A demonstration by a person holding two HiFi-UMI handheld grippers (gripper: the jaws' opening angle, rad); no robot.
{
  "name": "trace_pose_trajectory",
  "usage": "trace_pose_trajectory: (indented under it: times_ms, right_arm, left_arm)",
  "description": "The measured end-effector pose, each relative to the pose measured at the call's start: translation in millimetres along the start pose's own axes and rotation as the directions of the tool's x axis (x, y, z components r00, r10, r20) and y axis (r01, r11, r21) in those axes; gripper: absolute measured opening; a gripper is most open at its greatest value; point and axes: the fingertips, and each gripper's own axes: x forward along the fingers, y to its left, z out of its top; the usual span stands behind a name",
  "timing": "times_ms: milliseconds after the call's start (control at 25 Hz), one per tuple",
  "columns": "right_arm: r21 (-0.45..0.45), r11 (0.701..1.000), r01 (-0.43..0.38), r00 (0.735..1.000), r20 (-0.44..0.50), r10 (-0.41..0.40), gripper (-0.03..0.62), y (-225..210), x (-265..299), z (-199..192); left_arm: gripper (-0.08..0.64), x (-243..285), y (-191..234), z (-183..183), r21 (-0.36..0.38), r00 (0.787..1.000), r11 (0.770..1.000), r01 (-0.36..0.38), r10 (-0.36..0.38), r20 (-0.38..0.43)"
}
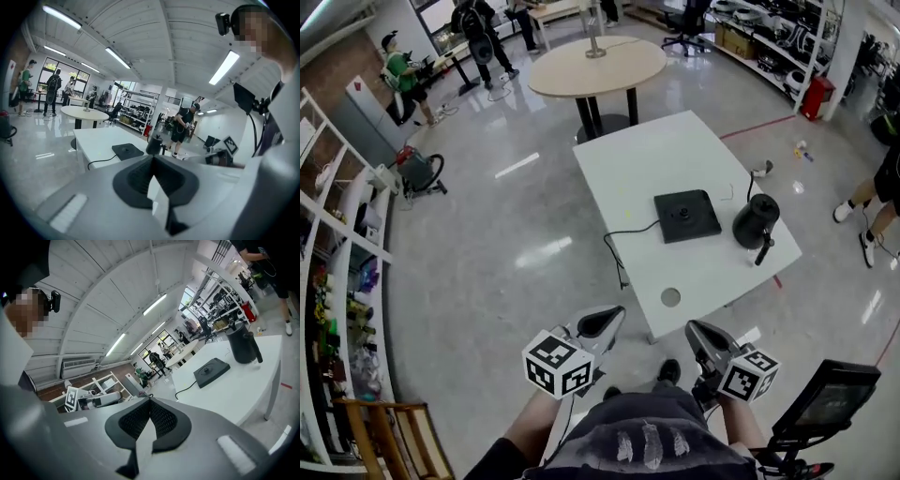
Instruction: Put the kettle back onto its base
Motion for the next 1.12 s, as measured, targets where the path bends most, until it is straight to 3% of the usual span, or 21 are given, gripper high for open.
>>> trace_pose_trajectory:
  times_ms: [240, 480, 600, 800, 1120]
  right_arm:
    - [0.012, 0.999, -0.047, 0.999, -0.013, 0.047, 0.000, -67.8, -4.8, 45.9]
    - [-0.028, 0.995, -0.099, 0.994, -0.041, 0.097, 0.000, -98.6, 11.9, 78.8]
    - [-0.049, 0.996, -0.076, 0.996, -0.054, 0.073, 0.000, -114.4, 29.1, 83.7]
    - [-0.073, 0.996, -0.050, 0.997, -0.061, 0.046, 0.000, -124.8, 46.9, 89.0]
    - [-0.103, 0.995, 0.007, 0.997, -0.080, -0.015, 0.000, -105.1, 82.3, 93.0]
  left_arm:
    - [0.000, 55.2, -9.7, 24.6, 0.018, 0.997, 0.997, -0.078, 0.078, -0.014]
    - [0.000, 76.5, -4.2, 35.3, 0.052, 0.987, 0.987, -0.153, 0.155, -0.044]
    - [0.000, 80.3, 11.4, 34.1, 0.041, 0.982, 0.982, -0.185, 0.186, -0.041]
    - [0.000, 95.1, 34.7, 33.7, 0.029, 0.987, 0.987, -0.160, 0.161, -0.029]
    - [0.000, 96.2, 87.9, 52.4, -0.031, 0.995, 0.995, -0.094, 0.094, 0.016]
